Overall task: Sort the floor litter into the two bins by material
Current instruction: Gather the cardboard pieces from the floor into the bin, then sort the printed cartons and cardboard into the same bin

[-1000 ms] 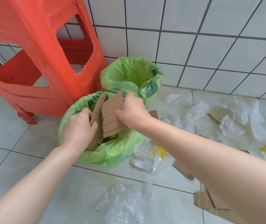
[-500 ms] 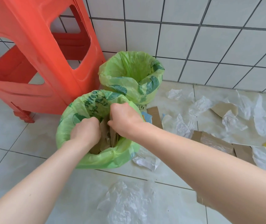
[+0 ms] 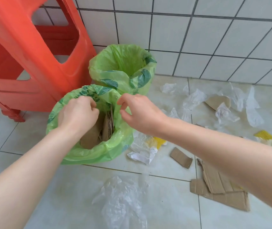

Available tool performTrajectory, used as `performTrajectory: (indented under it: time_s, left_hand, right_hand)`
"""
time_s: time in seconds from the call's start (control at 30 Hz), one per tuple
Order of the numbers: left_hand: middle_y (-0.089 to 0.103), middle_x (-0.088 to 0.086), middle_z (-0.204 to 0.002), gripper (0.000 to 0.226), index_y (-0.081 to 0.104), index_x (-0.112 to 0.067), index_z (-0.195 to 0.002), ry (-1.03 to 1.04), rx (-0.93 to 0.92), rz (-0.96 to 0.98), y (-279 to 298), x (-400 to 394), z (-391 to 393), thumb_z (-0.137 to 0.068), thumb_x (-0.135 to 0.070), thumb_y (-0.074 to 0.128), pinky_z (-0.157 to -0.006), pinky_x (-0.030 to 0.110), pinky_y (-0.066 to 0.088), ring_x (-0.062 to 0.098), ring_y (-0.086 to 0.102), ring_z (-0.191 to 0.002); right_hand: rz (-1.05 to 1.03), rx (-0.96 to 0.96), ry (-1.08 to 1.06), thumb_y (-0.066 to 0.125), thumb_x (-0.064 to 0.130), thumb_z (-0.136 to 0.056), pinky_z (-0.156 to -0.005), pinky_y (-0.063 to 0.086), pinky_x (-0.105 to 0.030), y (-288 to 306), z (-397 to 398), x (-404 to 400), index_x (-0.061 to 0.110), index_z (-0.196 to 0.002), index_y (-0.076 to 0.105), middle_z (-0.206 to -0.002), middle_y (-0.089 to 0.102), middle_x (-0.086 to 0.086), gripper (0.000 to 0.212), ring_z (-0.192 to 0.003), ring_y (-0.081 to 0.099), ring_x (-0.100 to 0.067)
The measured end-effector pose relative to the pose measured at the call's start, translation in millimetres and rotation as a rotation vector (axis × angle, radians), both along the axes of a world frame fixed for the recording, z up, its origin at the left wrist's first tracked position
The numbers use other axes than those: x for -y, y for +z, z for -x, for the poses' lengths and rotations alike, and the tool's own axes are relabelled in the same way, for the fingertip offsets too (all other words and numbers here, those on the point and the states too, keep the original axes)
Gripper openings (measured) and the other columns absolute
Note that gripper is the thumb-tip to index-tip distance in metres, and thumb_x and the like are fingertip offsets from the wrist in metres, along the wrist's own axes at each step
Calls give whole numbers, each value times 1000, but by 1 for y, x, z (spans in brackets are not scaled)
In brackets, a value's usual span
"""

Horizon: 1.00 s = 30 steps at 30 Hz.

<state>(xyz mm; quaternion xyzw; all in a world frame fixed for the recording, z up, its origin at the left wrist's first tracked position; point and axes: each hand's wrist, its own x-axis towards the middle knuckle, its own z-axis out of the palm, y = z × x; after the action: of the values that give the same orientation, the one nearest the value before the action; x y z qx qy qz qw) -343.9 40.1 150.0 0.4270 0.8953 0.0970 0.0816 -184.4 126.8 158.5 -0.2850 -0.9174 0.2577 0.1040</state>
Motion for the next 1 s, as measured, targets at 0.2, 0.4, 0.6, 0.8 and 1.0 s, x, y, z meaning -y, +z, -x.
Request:
performTrajectory:
  time_s: [0.2,0.4,0.6,0.8,1.0]
  left_hand:
    - [70,-3,-95,23,68,-25,-99,-97,-53,-223,38,-9,-32,-84,-26,51,-68,34,49,28,62,-81]
    - [68,0,-88,20,66,-24,-96,-389,-103,-223,47,-34,-108,-87,-27,49,-68,32,47,28,61,-84]
    - [65,0,-93,20,61,-18,-94,-662,-156,-59,-2,-49,-163,-86,-26,45,-64,29,42,23,59,-93]
    - [60,-2,-91,9,51,-21,-84,-831,-91,125,-63,-36,-198,-88,-22,43,-61,27,32,23,56,-94]
    - [61,-4,-103,19,59,-22,-99,-620,142,221,-134,-19,-209,-88,-20,44,-68,31,41,21,56,-101]
  right_hand:
    - [103,41,-116,48,20,-91,-87,47,-32,-8,-55,-21,16,-115,58,-106,67,2,26,-102,60,-17]
    - [220,142,-259,50,19,-91,-83,46,-27,-38,-140,-25,17,-114,58,-99,66,4,24,-97,59,-14]
    - [287,216,-320,54,19,-90,-83,48,-29,-81,-211,-24,20,-105,60,-95,65,7,17,-96,60,-14]
    - [356,334,-389,53,19,-90,-79,45,-25,-120,-257,-9,18,-108,61,-96,67,4,19,-94,62,-16]
    - [376,312,-370,55,17,-90,-82,49,-26,-147,-291,19,19,-107,59,-98,62,6,18,-94,60,-12]
